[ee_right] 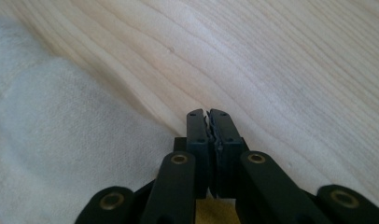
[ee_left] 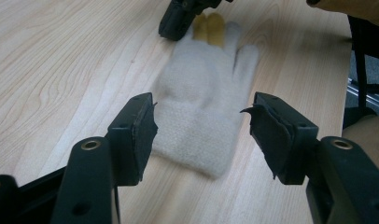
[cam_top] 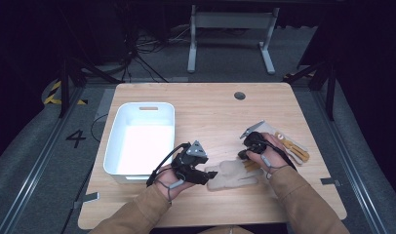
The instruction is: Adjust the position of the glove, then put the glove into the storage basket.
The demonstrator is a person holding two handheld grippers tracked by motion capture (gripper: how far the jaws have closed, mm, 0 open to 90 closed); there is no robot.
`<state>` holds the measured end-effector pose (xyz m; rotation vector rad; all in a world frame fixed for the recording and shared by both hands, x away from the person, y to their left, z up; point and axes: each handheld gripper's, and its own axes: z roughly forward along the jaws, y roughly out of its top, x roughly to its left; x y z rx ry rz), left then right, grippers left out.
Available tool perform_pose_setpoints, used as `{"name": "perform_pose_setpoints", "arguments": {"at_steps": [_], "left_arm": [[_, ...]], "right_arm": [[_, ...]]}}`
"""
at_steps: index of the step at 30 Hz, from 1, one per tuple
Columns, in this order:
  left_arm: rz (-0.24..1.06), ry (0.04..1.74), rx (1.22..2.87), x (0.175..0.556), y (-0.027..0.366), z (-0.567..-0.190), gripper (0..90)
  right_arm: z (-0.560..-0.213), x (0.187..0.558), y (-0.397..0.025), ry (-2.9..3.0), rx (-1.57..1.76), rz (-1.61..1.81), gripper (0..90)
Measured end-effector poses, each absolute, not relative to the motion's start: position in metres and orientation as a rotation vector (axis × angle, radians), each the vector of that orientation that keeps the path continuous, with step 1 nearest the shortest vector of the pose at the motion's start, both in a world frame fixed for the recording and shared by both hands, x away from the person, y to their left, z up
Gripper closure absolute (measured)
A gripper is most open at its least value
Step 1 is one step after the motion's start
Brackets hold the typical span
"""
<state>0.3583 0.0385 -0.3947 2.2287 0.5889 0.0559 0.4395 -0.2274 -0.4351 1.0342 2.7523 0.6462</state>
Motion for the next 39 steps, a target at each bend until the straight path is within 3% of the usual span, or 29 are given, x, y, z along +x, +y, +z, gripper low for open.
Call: {"name": "perform_pose_setpoints", "arguments": {"at_steps": [10,18,39], "left_arm": [[0.054,0.573,2.222,0.362,0.035,-0.393,41.4],[0.053,0.555,2.206,0.358,0.038,-0.389,40.4],[0.065,0.586,2.192,0.355,0.054,-0.388,39.7]], "right_arm": [[-0.432,0.430,-0.235,2.748,1.042,0.660,87.5],[-0.419,0.428,-0.246,2.677,1.066,0.748,81.1],[-0.387,0.456,-0.302,2.490,1.238,0.742,68.9]]}}
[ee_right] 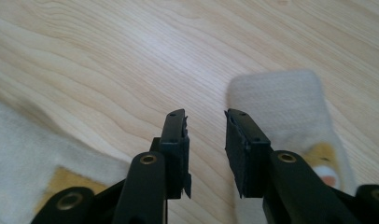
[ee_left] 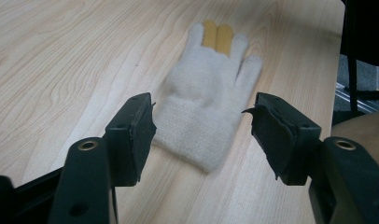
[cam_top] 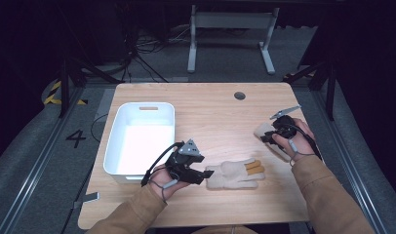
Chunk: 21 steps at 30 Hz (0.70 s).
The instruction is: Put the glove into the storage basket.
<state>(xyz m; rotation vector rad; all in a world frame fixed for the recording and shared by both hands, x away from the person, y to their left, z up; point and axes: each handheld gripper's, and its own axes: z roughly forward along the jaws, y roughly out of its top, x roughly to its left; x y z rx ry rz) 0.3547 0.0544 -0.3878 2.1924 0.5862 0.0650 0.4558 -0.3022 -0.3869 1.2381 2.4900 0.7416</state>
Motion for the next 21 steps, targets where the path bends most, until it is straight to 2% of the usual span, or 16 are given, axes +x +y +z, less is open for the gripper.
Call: {"name": "perform_pose_setpoints", "arguments": {"at_steps": [12,21], "left_arm": [[0.063,0.582,2.205,0.355,0.055,-0.391,39.4],[0.061,0.582,2.207,0.355,0.055,-0.391,39.1]], "right_arm": [[-0.393,0.468,-0.330,2.457,1.309,0.697,53.2],[-0.402,0.474,-0.350,2.396,1.376,0.637,49.3]]}}
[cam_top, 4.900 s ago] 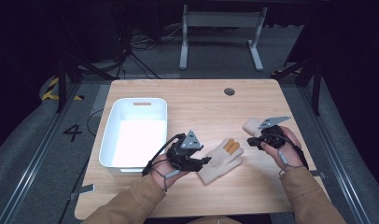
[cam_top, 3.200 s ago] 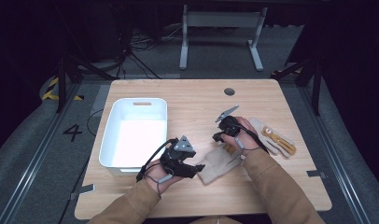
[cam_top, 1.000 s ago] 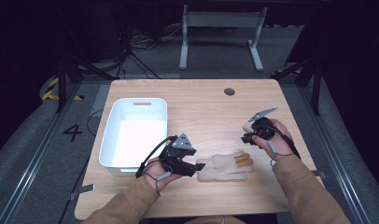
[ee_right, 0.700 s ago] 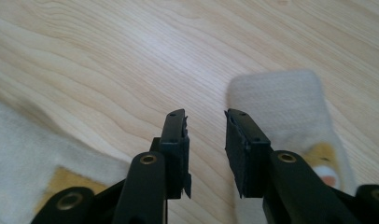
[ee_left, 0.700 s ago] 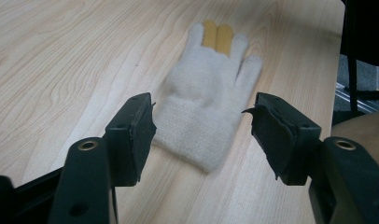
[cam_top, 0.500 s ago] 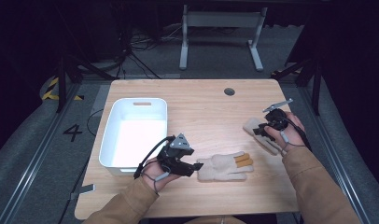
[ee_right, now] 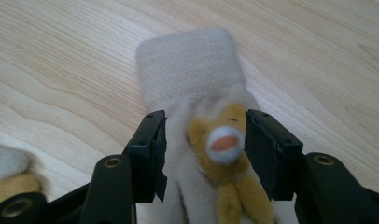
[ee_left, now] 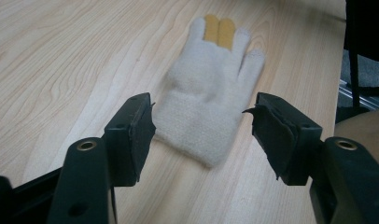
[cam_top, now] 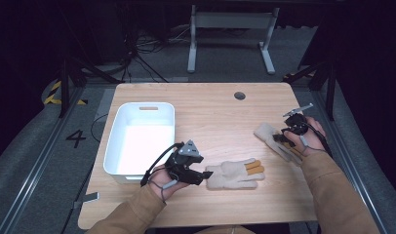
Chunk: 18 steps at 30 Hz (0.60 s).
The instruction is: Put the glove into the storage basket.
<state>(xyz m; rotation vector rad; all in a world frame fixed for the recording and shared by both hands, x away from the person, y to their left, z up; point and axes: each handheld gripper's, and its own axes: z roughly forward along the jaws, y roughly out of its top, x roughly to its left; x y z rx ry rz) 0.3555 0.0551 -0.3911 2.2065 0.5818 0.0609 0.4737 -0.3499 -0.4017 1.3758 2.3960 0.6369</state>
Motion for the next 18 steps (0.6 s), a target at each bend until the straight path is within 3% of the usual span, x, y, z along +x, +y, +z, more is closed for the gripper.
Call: {"name": "perform_pose_setpoints", "arguments": {"at_steps": [18], "left_arm": [[0.059,0.585,2.216,0.356,0.055,-0.394,38.6]], "right_arm": [[-0.416,0.480,-0.361,2.400,1.428,0.572,52.1]]}}
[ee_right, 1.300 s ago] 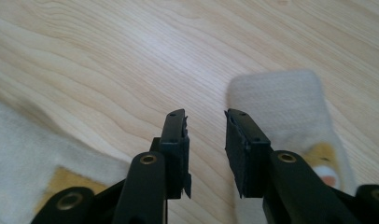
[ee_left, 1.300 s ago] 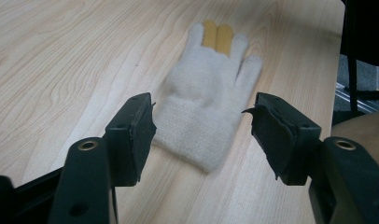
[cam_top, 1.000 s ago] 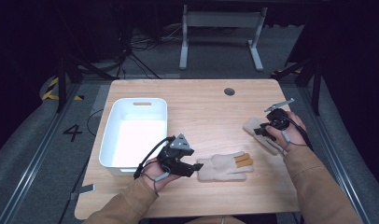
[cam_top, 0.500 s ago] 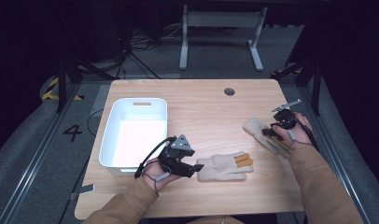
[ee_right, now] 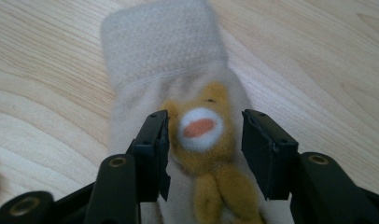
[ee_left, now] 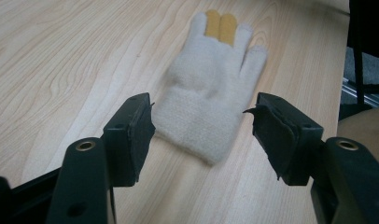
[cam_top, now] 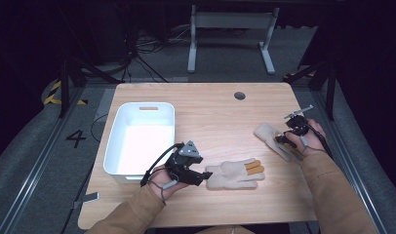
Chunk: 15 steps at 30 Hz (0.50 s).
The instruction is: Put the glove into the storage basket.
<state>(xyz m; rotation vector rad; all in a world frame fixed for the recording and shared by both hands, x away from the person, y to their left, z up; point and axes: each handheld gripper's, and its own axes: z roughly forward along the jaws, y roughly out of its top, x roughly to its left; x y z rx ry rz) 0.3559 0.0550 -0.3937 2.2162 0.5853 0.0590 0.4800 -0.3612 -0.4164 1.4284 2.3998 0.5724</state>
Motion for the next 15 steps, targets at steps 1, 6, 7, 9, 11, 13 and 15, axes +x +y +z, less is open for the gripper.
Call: {"name": "perform_pose_setpoints", "arguments": {"at_steps": [1,6,7,9,11,13,15], "left_arm": [[0.058,0.586,2.216,0.3558,0.0548,-0.3938,38.6],[0.059,0.584,2.219,0.3555,0.0544,-0.3941,38.6],[0.060,0.584,2.219,0.3556,0.0545,-0.3941,38.5],[0.056,0.583,2.221,0.3560,0.0548,-0.3940,38.5],[0.057,0.584,2.221,0.3560,0.0548,-0.3941,38.5],[0.056,0.585,2.221,0.3559,0.0548,-0.3942,38.5],[0.056,0.585,2.222,0.3560,0.0550,-0.3943,38.5]], "right_arm": [[-0.4171,0.4803,-0.3609,2.404,1.436,0.573,52.1],[-0.4233,0.4821,-0.3602,2.421,1.441,0.562,58.2],[-0.4239,0.4819,-0.3601,2.424,1.445,0.560,60.3],[-0.4232,0.4817,-0.3604,2.431,1.435,0.560,63.1],[-0.4213,0.4814,-0.3606,2.435,1.425,0.553,64.6],[-0.4189,0.4809,-0.3609,2.440,1.413,0.546,65.2],[-0.4170,0.4802,-0.3614,2.441,1.400,0.552,65.6]]}}
